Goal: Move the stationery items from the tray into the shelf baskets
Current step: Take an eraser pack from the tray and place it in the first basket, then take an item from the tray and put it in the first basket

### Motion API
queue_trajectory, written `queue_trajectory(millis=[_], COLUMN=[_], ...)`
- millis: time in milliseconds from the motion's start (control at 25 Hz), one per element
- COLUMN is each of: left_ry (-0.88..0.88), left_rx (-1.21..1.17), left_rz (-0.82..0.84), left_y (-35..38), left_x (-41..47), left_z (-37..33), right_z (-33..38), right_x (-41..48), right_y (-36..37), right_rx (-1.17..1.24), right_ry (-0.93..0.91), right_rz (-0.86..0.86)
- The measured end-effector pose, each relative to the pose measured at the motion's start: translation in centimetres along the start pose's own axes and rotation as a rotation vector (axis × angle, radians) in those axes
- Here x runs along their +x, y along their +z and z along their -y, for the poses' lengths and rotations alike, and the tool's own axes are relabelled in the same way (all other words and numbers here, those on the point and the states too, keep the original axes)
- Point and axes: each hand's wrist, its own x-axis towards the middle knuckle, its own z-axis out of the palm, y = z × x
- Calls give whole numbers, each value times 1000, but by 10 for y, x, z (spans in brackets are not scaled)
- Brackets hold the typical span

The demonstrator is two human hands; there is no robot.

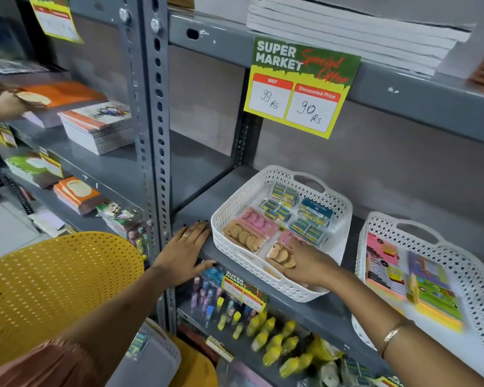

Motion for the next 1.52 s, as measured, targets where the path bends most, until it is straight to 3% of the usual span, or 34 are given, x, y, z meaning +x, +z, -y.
queue_trajectory(millis=[160,360,440,520,640,800,920,1000,1080,1200,1360,1520], left_ry=[-3,-3,7,41,60,65,45,-107,-329,-564,-697,-780], left_rx=[57,54,37,27,-67,-167,-303,-295,-276,-266,-257,-307], left_rz=[-20,-31,-36,-69,-105,-178,-364,-434,-368,-139,97,245], left_y=[1,4,4,6,13,16,23,54,100,175,241,276], left_x=[-1,-1,-2,0,0,-4,-47,-100,-162,-248,-310,-328], left_z=[-1,1,2,3,5,13,33,54,67,56,10,-29], right_z=[0,25,47,72,113,152,175,191,207,237,266,271], right_x=[-3,-27,-45,-69,-79,-38,7,38,67,116,167,174], right_y=[0,-27,-37,-38,10,140,227,274,309,360,414,445], right_rx=[-4,-43,34,217,315,123,103,84,48,52,-128,-147], right_ry=[-6,-55,-133,-245,-392,-442,-425,-431,-440,-421,-477,-534], right_rz=[2,-281,-416,-435,-121,345,460,460,405,313,31,80])
